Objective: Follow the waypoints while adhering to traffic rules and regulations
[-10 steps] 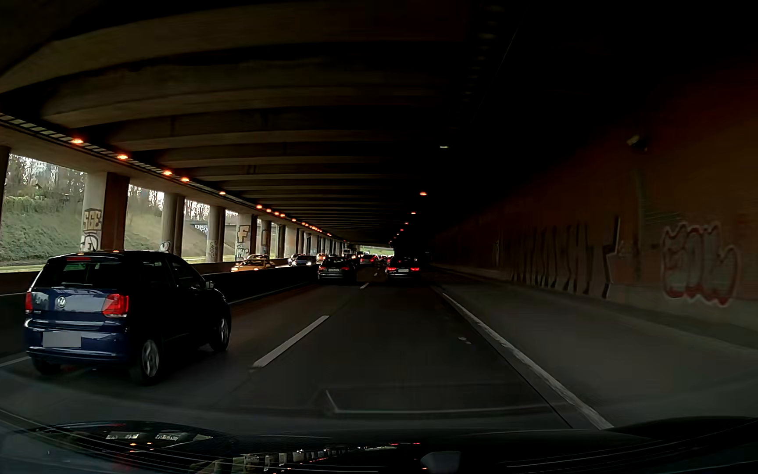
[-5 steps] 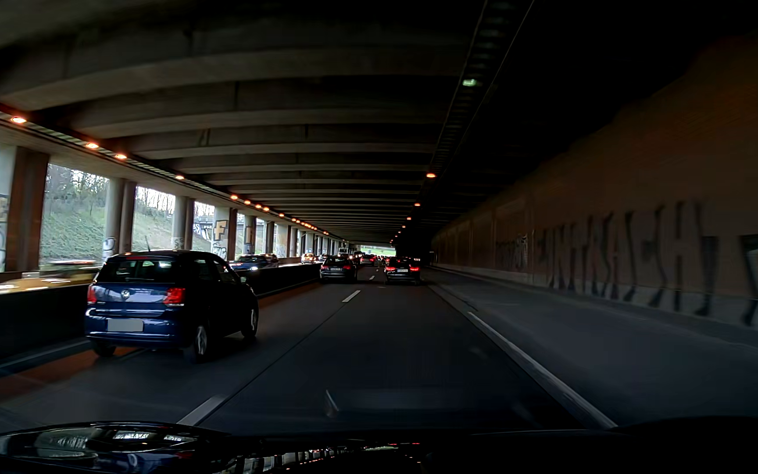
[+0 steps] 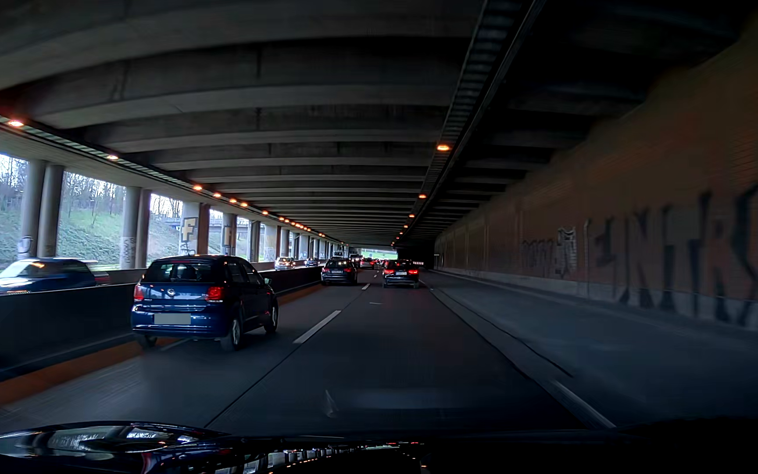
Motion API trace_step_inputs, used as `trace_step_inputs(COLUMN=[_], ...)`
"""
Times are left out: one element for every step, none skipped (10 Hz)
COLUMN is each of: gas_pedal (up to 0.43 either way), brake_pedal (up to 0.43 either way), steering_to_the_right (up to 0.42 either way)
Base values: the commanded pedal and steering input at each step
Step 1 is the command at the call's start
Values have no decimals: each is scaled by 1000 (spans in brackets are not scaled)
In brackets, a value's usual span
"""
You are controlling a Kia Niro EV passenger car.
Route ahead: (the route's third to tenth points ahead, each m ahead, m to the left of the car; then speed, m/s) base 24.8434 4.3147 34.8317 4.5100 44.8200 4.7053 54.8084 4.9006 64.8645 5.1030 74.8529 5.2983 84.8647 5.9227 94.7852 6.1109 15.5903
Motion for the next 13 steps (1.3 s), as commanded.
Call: trace_step_inputs(gas_pedal=[8, 8, 20, 39, 59, 67, 79, 79, 98, 110, 130, 138, 138], brake_pedal=[0, 0, 0, 0, 0, 0, 0, 0, 0, 0, 0, 0, 0], steering_to_the_right=[-3, -3, -3, -3, -3, -3, -3, -3, -3, -3, -3, -3, -3])
